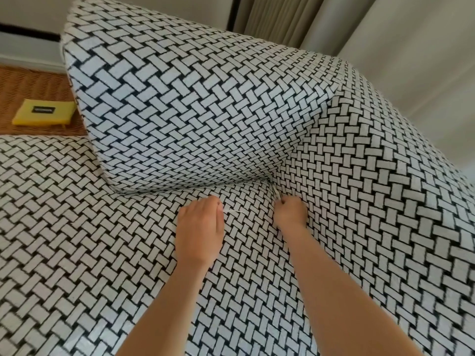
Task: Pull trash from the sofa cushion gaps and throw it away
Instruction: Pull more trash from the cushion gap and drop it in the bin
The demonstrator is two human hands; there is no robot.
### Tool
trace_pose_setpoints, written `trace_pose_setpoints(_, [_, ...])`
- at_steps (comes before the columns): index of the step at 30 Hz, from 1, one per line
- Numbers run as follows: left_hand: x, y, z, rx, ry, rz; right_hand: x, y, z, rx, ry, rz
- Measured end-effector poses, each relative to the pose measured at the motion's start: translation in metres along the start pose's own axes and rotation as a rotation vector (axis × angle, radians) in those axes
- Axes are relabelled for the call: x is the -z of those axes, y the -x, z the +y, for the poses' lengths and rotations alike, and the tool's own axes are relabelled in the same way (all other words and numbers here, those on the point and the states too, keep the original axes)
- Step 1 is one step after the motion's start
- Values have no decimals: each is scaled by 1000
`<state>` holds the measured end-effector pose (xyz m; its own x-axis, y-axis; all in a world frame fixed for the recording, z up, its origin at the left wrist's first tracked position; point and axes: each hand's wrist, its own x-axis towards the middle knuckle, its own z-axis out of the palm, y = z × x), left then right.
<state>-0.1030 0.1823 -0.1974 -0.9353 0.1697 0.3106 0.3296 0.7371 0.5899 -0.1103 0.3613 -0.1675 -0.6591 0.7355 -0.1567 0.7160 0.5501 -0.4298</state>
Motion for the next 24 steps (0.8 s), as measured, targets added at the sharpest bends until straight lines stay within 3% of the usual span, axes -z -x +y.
trace_pose_setpoints(4, [2, 2, -1, 4, 25, -35, 4, -7, -11, -70, 88, -152])
trace_pose_setpoints(8, [2, 1, -1, 4, 34, -71, 6, -10, -22, -124, 129, -175])
trace_pose_setpoints(15, [1, 2, -3, 22, 106, -63, -10, -5, -16, -118, 13, 76])
trace_pose_setpoints(19, [0, -1, -1, 23, 101, -57, -15, 2, -5, 40, -90, 227])
trace_pose_setpoints(24, [3, 0, 1, 37, 102, -70, -16, 18, 7, 195, -154, 248])
